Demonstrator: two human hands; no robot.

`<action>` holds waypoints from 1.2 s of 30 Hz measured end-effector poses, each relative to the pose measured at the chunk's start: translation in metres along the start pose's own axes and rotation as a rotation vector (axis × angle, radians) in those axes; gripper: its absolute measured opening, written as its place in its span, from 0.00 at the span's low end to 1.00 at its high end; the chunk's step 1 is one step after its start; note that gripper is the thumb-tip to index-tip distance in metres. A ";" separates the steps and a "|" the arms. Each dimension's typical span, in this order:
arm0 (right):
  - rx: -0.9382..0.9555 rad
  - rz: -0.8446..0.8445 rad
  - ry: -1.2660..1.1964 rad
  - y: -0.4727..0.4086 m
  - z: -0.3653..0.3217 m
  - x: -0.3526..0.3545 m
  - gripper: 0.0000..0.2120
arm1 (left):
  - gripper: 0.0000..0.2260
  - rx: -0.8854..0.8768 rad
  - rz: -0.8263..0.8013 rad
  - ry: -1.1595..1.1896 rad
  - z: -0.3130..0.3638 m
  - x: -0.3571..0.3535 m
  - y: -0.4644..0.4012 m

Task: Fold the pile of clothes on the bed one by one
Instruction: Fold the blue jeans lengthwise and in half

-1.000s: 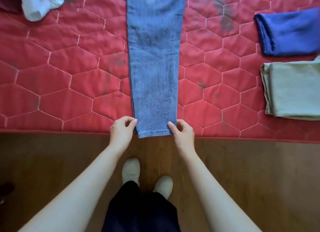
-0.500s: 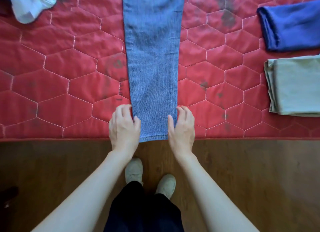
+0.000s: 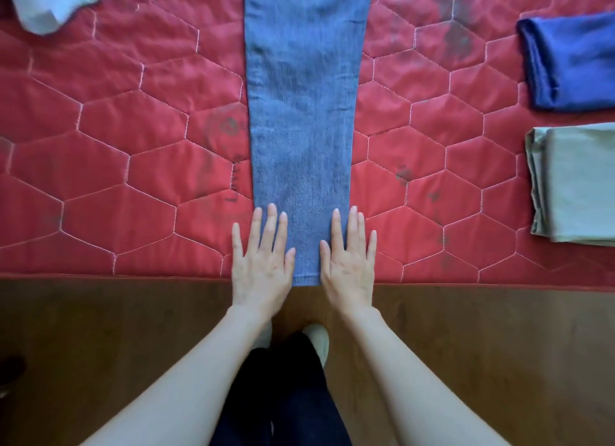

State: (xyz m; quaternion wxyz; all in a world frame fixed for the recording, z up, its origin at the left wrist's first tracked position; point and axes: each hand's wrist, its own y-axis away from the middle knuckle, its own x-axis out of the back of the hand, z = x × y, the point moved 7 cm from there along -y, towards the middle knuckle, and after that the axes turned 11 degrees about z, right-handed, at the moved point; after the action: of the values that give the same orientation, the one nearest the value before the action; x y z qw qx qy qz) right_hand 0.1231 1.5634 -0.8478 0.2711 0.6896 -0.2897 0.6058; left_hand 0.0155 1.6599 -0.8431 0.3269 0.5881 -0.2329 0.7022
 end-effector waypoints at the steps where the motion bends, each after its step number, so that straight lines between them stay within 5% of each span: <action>1: -0.015 0.012 -0.012 -0.006 -0.004 0.005 0.25 | 0.25 -0.013 0.006 -0.003 0.001 0.006 -0.008; 10: 0.183 0.095 -0.067 -0.218 -0.061 0.003 0.25 | 0.24 -0.131 0.096 -0.014 -0.020 0.009 -0.197; 18: 0.097 0.007 -0.035 -0.163 0.023 -0.006 0.27 | 0.26 0.225 0.050 -0.028 -0.034 0.008 -0.134; 25: 0.179 0.165 -0.143 -0.304 -0.043 0.023 0.25 | 0.25 0.046 0.150 -0.017 -0.008 0.034 -0.285; 29: 0.225 0.058 -0.058 -0.399 -0.079 0.002 0.25 | 0.25 0.041 0.083 -0.043 -0.020 0.020 -0.382; 36: 0.131 0.077 0.007 -0.364 0.003 -0.008 0.27 | 0.26 0.085 0.074 -0.022 -0.070 0.011 -0.336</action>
State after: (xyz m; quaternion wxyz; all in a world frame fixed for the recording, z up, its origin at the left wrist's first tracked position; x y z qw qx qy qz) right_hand 0.3898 1.8112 -0.8644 0.2031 0.6921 -0.2747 0.6358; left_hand 0.2139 1.9391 -0.8657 0.2727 0.5999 -0.2280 0.7167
